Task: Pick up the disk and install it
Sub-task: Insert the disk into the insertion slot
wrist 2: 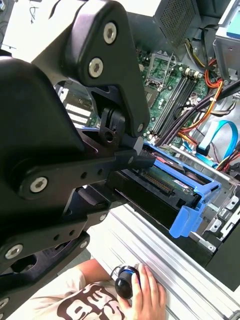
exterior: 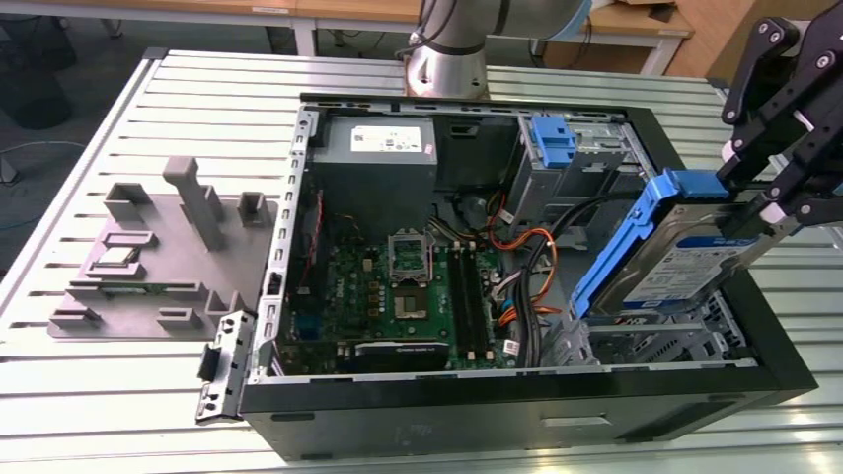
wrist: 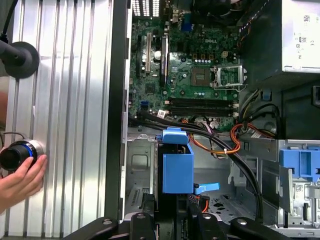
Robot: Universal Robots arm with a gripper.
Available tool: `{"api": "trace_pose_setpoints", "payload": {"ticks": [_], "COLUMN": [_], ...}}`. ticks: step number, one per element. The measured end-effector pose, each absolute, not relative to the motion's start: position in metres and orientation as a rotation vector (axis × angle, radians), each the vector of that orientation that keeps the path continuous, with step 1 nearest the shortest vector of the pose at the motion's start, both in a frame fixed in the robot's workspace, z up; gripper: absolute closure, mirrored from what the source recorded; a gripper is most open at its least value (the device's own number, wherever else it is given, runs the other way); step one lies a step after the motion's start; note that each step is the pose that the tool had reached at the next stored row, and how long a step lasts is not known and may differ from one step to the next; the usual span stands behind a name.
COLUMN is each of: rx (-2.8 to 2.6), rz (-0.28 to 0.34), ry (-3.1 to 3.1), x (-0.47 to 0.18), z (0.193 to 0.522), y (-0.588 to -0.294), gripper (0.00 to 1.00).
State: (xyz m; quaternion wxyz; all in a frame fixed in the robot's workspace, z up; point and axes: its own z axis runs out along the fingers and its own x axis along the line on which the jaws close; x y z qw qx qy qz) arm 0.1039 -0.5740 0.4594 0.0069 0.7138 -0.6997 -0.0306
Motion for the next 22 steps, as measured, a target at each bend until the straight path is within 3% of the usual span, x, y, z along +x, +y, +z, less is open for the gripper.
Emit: {"api": "trace_pose_setpoints", "payload": {"ticks": [22], "rx": [2.234], "rz": [-0.098], "ry": [-2.189], "x": [0.1123], "z": [0.4549], "y": [-0.574], "gripper": [0.65]}}
